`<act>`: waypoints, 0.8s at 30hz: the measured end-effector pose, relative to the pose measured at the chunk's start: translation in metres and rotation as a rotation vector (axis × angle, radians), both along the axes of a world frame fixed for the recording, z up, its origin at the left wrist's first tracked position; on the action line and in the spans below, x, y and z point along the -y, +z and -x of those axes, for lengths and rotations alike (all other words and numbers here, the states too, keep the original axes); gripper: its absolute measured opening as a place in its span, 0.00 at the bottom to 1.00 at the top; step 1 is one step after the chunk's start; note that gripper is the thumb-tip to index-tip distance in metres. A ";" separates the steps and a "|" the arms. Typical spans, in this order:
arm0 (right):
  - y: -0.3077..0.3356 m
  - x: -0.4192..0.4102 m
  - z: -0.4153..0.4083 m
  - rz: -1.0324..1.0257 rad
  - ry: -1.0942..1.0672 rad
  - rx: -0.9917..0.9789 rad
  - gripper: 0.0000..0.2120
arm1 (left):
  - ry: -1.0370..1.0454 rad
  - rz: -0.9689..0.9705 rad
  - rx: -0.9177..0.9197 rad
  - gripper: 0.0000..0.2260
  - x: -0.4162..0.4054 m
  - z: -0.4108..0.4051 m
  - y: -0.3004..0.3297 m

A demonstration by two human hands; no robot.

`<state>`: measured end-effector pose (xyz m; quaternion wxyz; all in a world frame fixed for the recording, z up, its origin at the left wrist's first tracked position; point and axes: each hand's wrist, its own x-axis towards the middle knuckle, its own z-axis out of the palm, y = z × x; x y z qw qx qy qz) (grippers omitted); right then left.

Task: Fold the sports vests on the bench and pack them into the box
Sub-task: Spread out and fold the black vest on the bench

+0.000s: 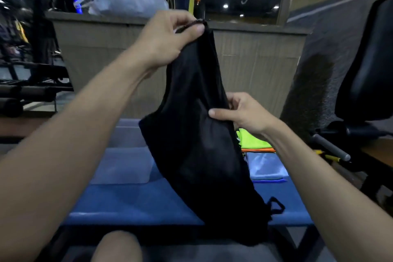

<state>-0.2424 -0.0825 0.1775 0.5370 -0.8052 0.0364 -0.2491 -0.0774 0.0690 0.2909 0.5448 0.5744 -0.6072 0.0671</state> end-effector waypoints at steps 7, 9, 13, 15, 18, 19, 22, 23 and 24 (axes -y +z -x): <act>-0.101 0.000 0.020 -0.067 -0.105 -0.267 0.05 | 0.196 0.011 0.120 0.09 -0.018 -0.009 -0.009; -0.115 -0.008 0.022 -0.116 -0.076 -0.273 0.04 | 0.220 0.003 0.177 0.09 -0.022 -0.004 -0.015; -0.139 -0.015 0.021 -0.105 -0.034 -0.319 0.07 | 0.237 0.019 0.212 0.09 -0.026 0.006 -0.021; -0.154 -0.019 0.021 -0.137 -0.039 -0.322 0.06 | 0.229 0.009 0.207 0.09 -0.027 0.008 -0.024; -0.175 -0.023 0.025 -0.223 -0.055 -0.307 0.04 | 0.228 -0.015 0.202 0.08 -0.025 0.011 -0.034; -0.180 -0.023 0.028 -0.253 -0.060 -0.308 0.06 | 0.230 -0.019 0.186 0.09 -0.024 0.012 -0.038; -0.190 -0.012 0.040 -0.277 -0.080 -0.306 0.06 | 0.237 -0.021 0.092 0.09 -0.019 0.009 -0.055; -0.190 -0.005 0.047 -0.290 -0.093 -0.291 0.05 | 0.245 -0.024 0.058 0.09 -0.017 0.007 -0.063; -0.190 0.005 0.054 -0.284 -0.110 -0.274 0.06 | 0.256 -0.025 0.023 0.09 -0.016 0.004 -0.071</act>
